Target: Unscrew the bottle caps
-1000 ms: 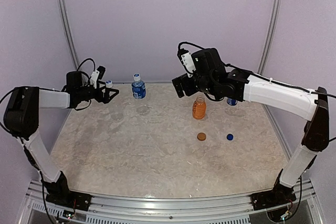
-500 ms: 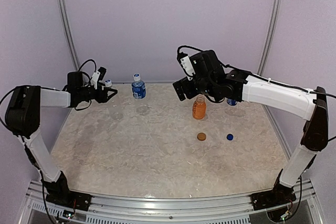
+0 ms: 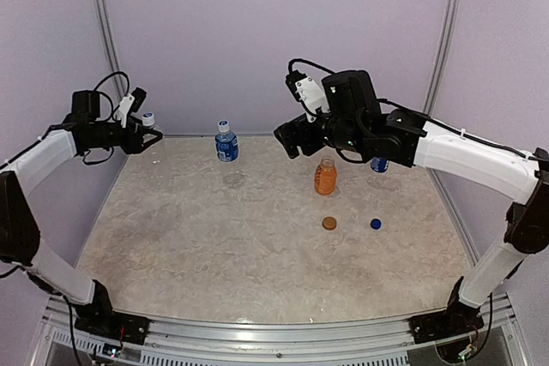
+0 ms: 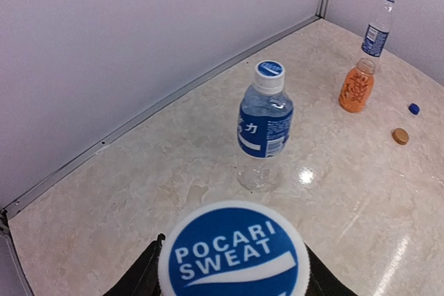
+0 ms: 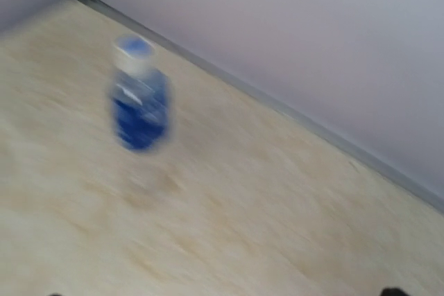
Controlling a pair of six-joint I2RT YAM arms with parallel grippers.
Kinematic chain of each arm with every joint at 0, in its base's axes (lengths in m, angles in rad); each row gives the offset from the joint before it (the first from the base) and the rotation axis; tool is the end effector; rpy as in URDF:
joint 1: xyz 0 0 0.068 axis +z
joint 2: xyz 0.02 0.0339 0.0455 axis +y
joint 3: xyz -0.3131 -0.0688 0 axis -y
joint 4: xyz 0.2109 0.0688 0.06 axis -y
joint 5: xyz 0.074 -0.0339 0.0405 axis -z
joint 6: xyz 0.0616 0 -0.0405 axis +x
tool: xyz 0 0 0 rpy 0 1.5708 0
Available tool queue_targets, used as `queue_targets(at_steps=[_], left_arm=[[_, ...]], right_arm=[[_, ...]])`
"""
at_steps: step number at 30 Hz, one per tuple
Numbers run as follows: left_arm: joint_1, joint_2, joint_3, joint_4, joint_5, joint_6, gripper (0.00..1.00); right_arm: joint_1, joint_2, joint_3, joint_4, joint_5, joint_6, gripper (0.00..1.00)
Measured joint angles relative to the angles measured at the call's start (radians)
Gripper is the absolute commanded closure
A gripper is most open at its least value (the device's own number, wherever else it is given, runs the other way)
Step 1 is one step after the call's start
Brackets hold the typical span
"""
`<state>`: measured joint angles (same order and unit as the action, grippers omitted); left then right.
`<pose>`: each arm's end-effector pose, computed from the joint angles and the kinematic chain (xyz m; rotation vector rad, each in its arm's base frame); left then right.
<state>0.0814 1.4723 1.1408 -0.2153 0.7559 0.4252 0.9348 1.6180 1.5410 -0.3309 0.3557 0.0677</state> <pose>0.3121 -0.0169 0.3514 0.7589 1.8387 -0.4728 0.2374 0.2854 0.4176 -0.6104 1.8672 0.3086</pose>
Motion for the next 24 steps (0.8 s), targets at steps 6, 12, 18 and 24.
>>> queue_targets(at_steps=[6, 12, 18, 24], left_arm=[[-0.061, -0.163, 0.289, -0.554, 0.071, 0.149, 0.58], [-0.344, -0.27, 0.497, -0.955, -0.001, 0.227, 0.59], [-0.783, -0.345, 0.506, -1.062, -0.227, 0.2, 0.62], [-0.912, -0.349, 0.51, -1.086, -0.334, 0.166, 0.63]], right_arm=[[0.087, -0.072, 0.002, 0.125, -0.182, -0.039, 0.08], [0.206, -0.033, 0.089, 0.208, -0.336, -0.08, 0.09], [0.29, 0.036, 0.171, 0.302, -0.408, -0.076, 0.15], [0.307, 0.044, 0.158, 0.382, -0.57, -0.075, 0.21]])
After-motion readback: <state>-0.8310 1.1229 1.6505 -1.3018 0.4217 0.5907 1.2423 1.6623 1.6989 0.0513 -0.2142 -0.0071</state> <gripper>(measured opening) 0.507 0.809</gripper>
